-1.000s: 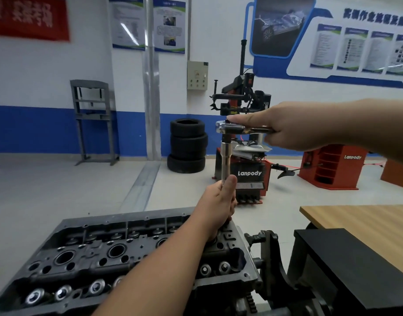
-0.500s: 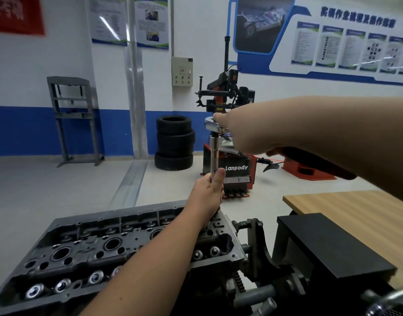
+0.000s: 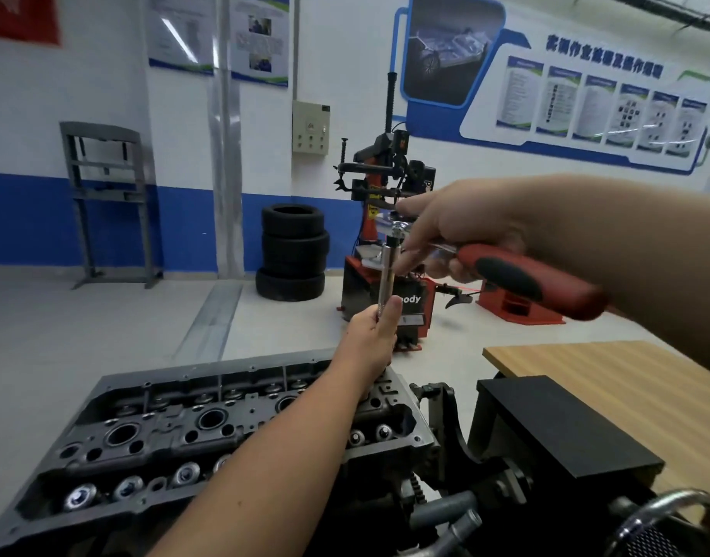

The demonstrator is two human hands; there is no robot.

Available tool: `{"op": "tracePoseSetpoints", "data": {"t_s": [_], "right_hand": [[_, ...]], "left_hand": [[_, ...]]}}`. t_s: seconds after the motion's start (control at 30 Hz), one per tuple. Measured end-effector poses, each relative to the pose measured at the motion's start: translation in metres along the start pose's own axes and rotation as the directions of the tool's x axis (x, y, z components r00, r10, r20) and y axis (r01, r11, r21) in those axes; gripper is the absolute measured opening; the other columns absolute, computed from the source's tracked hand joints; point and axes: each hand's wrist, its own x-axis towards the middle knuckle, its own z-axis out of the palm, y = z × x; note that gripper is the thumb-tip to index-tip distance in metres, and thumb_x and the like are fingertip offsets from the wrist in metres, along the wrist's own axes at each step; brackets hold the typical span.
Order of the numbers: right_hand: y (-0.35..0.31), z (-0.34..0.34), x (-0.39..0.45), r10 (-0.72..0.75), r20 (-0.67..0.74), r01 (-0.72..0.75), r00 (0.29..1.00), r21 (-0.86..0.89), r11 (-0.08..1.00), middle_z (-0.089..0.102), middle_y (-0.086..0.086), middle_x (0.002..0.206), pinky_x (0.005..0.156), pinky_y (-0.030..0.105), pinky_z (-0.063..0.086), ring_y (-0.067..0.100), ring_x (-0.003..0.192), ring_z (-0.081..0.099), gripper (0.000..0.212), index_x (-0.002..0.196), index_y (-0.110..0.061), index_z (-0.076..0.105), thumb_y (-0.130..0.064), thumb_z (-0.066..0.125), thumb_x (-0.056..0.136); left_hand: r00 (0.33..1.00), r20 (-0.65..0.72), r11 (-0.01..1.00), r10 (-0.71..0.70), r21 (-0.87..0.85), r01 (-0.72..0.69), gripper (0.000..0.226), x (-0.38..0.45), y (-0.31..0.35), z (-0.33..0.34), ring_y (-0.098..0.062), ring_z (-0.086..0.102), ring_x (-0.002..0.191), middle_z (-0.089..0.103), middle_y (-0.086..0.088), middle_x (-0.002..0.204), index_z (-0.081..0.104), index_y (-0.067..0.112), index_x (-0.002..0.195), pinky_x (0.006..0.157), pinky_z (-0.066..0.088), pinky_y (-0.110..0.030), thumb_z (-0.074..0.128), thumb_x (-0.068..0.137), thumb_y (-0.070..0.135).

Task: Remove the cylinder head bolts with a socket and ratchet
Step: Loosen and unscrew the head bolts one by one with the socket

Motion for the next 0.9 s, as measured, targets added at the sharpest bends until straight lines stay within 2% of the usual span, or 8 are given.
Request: {"op": "tracePoseSetpoints", "data": {"t_s": [0.13, 0.2, 0.33, 0.53, 0.67, 0.73, 0.83, 0.9], "right_hand": [[0.021, -0.016, 0.007, -0.032, -0.051, 0.018, 0.998, -0.261, 0.965, 0.063, 0.012, 0.083, 0.039, 0.023, 0.041, 0.011, 0.04, 0.046, 0.074, 0.131, -0.053, 0.052, 0.007, 0.059, 0.089], [0.027, -0.021, 0.012, -0.123, -0.062, 0.081, 0.99, -0.46, 0.884, 0.063, 0.011, 0.079, 0.04, 0.025, 0.042, 0.012, 0.039, 0.047, 0.081, 0.132, -0.061, 0.047, 0.005, 0.06, 0.088], [0.024, -0.031, 0.024, -0.382, -0.026, 0.172, 0.924, -0.863, 0.476, 0.056, -0.009, 0.131, 0.045, 0.017, 0.041, 0.002, 0.053, 0.057, 0.091, 0.143, -0.069, 0.019, -0.005, 0.055, 0.09], [0.028, -0.043, 0.033, -0.468, 0.082, 0.278, 0.88, -0.887, 0.368, 0.061, -0.013, 0.088, 0.066, 0.036, 0.053, 0.015, 0.073, 0.062, 0.095, 0.119, -0.091, 0.005, -0.01, 0.049, 0.095], [0.033, -0.05, 0.035, -0.5, 0.122, 0.346, 0.857, -0.855, 0.386, 0.062, -0.013, 0.076, 0.054, 0.029, 0.043, 0.002, 0.054, 0.055, 0.093, 0.125, -0.087, 0.011, -0.009, 0.049, 0.093], [0.035, -0.051, 0.037, -0.494, 0.142, 0.36, 0.858, -0.853, 0.379, 0.062, -0.023, 0.081, 0.056, 0.028, 0.043, -0.001, 0.058, 0.056, 0.091, 0.131, -0.082, 0.013, -0.007, 0.049, 0.092], [0.035, -0.056, 0.042, -0.495, 0.182, 0.396, 0.85, -0.84, 0.37, 0.061, -0.011, 0.118, 0.069, 0.031, 0.05, 0.007, 0.073, 0.06, 0.092, 0.131, -0.083, 0.013, -0.009, 0.051, 0.093], [0.034, -0.06, 0.046, -0.5, 0.212, 0.432, 0.84, -0.819, 0.377, 0.06, -0.018, 0.12, 0.069, 0.029, 0.046, 0.002, 0.075, 0.059, 0.094, 0.127, -0.086, 0.015, -0.008, 0.053, 0.091]], "left_hand": [[1.0, 0.003, 1.0, 0.01, -0.002, -0.01, 0.073, 0.0, 0.001, -0.001, -0.021, 0.044, 0.063, 0.047, 0.002, 0.062, 0.047, 0.02, 0.075, 0.066, 0.038, -0.041, 0.043, 0.066, 0.092], [1.0, 0.012, 1.0, 0.002, -0.01, -0.002, 0.072, 0.0, 0.001, 0.0, -0.02, 0.043, 0.063, 0.046, 0.003, 0.062, 0.047, 0.02, 0.075, 0.067, 0.038, -0.042, 0.044, 0.068, 0.091], [1.0, 0.019, 1.0, -0.009, -0.026, 0.01, 0.068, 0.0, 0.001, -0.002, -0.017, 0.041, 0.06, 0.046, 0.004, 0.062, 0.048, 0.019, 0.076, 0.067, 0.037, -0.042, 0.044, 0.078, 0.087], [0.999, 0.03, 0.999, -0.03, -0.015, 0.03, 0.063, -0.002, 0.003, -0.002, -0.013, 0.037, 0.054, 0.042, 0.008, 0.057, 0.045, 0.019, 0.076, 0.06, 0.035, -0.036, 0.043, 0.077, 0.082], [0.998, 0.035, 0.999, -0.042, -0.011, 0.042, 0.061, -0.001, 0.002, -0.002, -0.011, 0.038, 0.053, 0.043, 0.01, 0.056, 0.045, 0.018, 0.076, 0.059, 0.036, -0.033, 0.044, 0.078, 0.079], [0.998, 0.043, 0.999, -0.045, 0.005, 0.045, 0.06, 0.001, 0.001, -0.003, -0.009, 0.04, 0.05, 0.045, 0.012, 0.053, 0.046, 0.018, 0.077, 0.06, 0.039, -0.032, 0.044, 0.079, 0.078], [0.996, 0.064, 0.998, -0.06, -0.021, 0.062, 0.059, 0.002, 0.001, -0.004, -0.009, 0.039, 0.049, 0.044, 0.012, 0.053, 0.045, 0.017, 0.079, 0.058, 0.037, -0.03, 0.047, 0.078, 0.076], [0.996, 0.063, 0.997, -0.059, -0.046, 0.062, 0.059, 0.003, 0.001, -0.004, -0.01, 0.036, 0.049, 0.042, 0.01, 0.054, 0.043, 0.017, 0.08, 0.055, 0.034, -0.029, 0.048, 0.078, 0.075]]}}
